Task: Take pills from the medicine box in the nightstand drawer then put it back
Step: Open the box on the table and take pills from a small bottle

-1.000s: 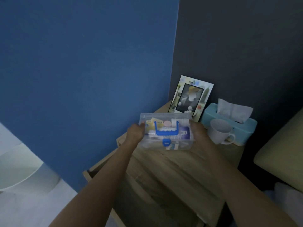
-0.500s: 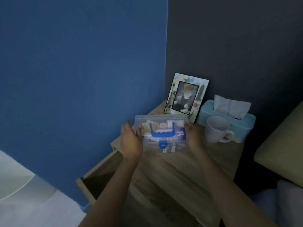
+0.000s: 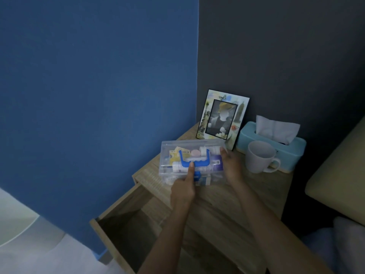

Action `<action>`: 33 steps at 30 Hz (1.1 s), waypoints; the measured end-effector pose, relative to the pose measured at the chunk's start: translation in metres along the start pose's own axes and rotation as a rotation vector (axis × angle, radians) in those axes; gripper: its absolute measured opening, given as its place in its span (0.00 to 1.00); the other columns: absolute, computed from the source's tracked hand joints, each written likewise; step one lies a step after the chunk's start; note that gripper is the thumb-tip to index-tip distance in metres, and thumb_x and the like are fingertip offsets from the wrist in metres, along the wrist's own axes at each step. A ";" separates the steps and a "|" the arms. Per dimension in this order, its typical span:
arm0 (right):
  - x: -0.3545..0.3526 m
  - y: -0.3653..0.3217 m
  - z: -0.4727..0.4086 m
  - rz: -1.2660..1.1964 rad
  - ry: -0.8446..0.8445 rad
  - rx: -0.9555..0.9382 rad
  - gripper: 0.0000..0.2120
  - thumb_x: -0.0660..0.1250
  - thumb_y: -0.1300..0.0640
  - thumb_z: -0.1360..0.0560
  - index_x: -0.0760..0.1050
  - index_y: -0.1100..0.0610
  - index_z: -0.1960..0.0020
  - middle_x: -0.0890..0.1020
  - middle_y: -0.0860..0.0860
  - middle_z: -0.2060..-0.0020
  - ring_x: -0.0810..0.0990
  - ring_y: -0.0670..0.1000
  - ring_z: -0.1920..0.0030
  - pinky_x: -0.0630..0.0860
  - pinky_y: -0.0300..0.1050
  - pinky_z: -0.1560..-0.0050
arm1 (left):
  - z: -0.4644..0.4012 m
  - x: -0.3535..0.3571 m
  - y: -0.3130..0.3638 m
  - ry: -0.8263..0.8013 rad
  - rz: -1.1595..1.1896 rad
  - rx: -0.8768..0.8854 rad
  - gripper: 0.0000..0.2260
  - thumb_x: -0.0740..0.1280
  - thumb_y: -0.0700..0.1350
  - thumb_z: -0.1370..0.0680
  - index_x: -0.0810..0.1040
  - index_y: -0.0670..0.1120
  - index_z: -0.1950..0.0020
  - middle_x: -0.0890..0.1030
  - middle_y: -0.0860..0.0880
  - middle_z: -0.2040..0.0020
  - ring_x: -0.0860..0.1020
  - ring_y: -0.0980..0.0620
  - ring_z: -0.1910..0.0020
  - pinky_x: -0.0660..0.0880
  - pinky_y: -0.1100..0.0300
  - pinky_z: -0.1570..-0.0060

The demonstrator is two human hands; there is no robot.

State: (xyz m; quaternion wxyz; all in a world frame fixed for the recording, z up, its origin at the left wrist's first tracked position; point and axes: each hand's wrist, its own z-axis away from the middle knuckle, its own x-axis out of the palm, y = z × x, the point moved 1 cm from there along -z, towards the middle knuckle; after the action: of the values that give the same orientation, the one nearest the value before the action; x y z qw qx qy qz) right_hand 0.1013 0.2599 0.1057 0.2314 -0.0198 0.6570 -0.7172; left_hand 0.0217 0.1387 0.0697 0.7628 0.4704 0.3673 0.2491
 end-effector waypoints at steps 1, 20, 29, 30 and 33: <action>0.000 0.000 0.000 -0.007 -0.005 0.005 0.18 0.55 0.45 0.18 0.76 0.56 0.57 0.84 0.63 0.53 0.83 0.63 0.52 0.78 0.64 0.44 | 0.000 0.000 0.001 -0.011 0.013 -0.003 0.30 0.52 0.73 0.28 0.82 0.50 0.53 0.84 0.46 0.52 0.80 0.49 0.56 0.73 0.54 0.50; 0.002 0.007 -0.006 -0.040 -0.005 0.015 0.23 0.55 0.45 0.19 0.78 0.63 0.47 0.83 0.63 0.52 0.83 0.63 0.51 0.77 0.64 0.43 | 0.014 -0.001 -0.031 -0.147 0.332 0.059 0.14 0.65 0.55 0.23 0.79 0.44 0.50 0.83 0.46 0.53 0.80 0.49 0.51 0.76 0.58 0.54; -0.010 0.015 0.008 -0.146 0.109 0.001 0.25 0.50 0.39 0.19 0.74 0.52 0.64 0.81 0.52 0.68 0.81 0.55 0.64 0.77 0.50 0.59 | 0.015 -0.041 -0.032 0.343 0.401 0.174 0.21 0.69 0.58 0.27 0.72 0.50 0.39 0.77 0.50 0.44 0.77 0.50 0.45 0.73 0.61 0.52; -0.012 0.017 0.011 -0.195 0.113 0.022 0.27 0.48 0.37 0.20 0.73 0.51 0.65 0.82 0.53 0.68 0.81 0.56 0.64 0.78 0.52 0.57 | 0.013 -0.043 -0.026 0.365 0.391 0.185 0.25 0.66 0.60 0.27 0.70 0.48 0.35 0.75 0.49 0.38 0.75 0.50 0.41 0.72 0.59 0.47; -0.015 0.008 0.013 -0.412 0.020 0.063 0.32 0.44 0.35 0.21 0.79 0.52 0.61 0.84 0.66 0.52 0.84 0.63 0.53 0.78 0.61 0.42 | 0.009 -0.044 -0.011 0.292 0.381 0.222 0.31 0.58 0.64 0.24 0.63 0.49 0.26 0.68 0.47 0.27 0.69 0.48 0.30 0.68 0.56 0.38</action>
State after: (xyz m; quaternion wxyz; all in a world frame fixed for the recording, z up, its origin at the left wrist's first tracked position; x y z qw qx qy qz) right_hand 0.1215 0.2524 0.1044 0.0735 -0.1394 0.6187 -0.7697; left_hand 0.0026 0.0976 0.0763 0.5847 0.5709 0.4034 0.4117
